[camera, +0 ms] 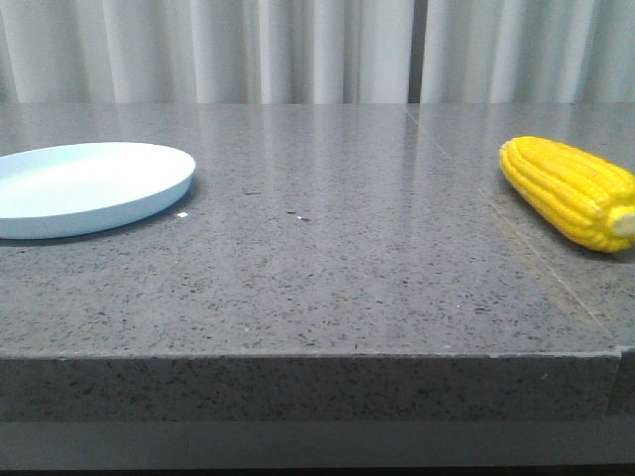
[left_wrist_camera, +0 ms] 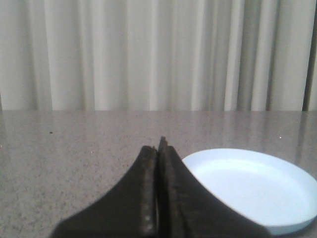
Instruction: Place corn on plate with both arms
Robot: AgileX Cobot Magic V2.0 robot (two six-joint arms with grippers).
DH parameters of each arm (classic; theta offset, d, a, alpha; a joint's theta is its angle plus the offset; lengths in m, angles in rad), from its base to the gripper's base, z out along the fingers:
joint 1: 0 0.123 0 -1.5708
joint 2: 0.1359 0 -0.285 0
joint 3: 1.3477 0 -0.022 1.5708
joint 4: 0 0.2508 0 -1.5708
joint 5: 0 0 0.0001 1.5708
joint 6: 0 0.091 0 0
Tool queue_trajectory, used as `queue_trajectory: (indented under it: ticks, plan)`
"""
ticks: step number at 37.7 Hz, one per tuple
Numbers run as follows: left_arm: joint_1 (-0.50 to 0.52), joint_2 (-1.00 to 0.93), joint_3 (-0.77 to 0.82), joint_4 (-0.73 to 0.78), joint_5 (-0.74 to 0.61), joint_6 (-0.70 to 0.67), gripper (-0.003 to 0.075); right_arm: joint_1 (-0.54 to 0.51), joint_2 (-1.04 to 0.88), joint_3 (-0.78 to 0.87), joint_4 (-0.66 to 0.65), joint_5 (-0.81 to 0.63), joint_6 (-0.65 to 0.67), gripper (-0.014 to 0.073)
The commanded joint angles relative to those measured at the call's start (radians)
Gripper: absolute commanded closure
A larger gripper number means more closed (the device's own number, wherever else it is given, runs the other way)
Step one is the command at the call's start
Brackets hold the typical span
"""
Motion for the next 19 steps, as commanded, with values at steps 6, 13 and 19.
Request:
queue_trajectory:
  ticks: [6, 13, 19]
  plan:
    - [0.0, 0.102, -0.284, 0.006, 0.093, -0.002, 0.0741, -0.008, 0.109, -0.259, -0.002, 0.093, -0.008, 0.0656]
    - [0.0, 0.29, -0.432, 0.006, 0.21, -0.002, 0.0741, -0.008, 0.307, -0.396, -0.002, 0.09, -0.008, 0.0655]
    - [0.0, 0.38, -0.46, 0.006, 0.195, -0.002, 0.0741, -0.008, 0.408, -0.433, -0.002, 0.065, -0.008, 0.0655]
